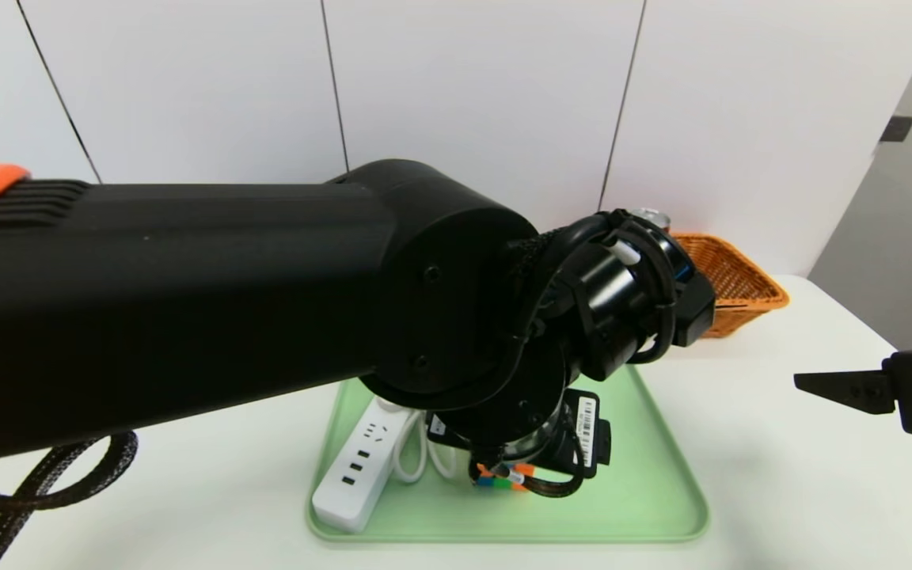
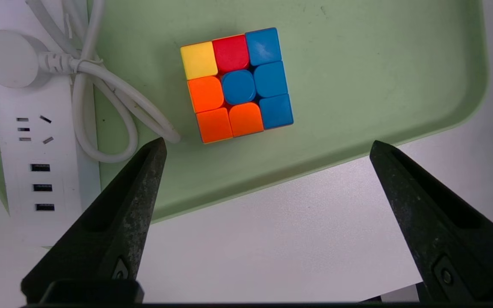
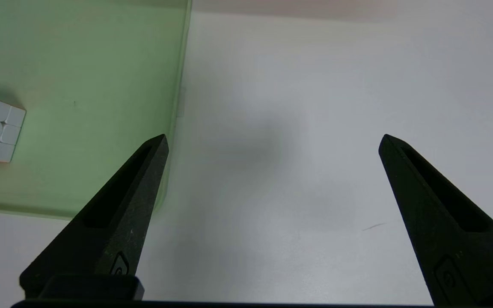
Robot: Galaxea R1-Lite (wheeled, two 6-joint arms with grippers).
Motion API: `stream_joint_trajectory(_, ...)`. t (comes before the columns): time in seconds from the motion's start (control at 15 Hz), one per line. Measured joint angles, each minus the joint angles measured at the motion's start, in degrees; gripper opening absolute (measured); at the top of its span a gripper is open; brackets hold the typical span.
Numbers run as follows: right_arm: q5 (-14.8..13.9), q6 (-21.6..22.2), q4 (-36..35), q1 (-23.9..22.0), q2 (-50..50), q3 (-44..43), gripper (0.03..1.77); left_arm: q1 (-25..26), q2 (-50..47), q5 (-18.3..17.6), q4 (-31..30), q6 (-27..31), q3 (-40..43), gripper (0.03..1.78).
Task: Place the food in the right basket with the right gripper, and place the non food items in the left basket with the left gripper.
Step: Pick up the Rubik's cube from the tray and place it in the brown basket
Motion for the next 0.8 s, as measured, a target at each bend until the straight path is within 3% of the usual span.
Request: stream_joint_trajectory(0.8,-0.02,0.02,-0.11,-0.02,-0.1,0.28,1.7,4.5,5.02,0.04,-0.32,0.61,-1.94,1.69)
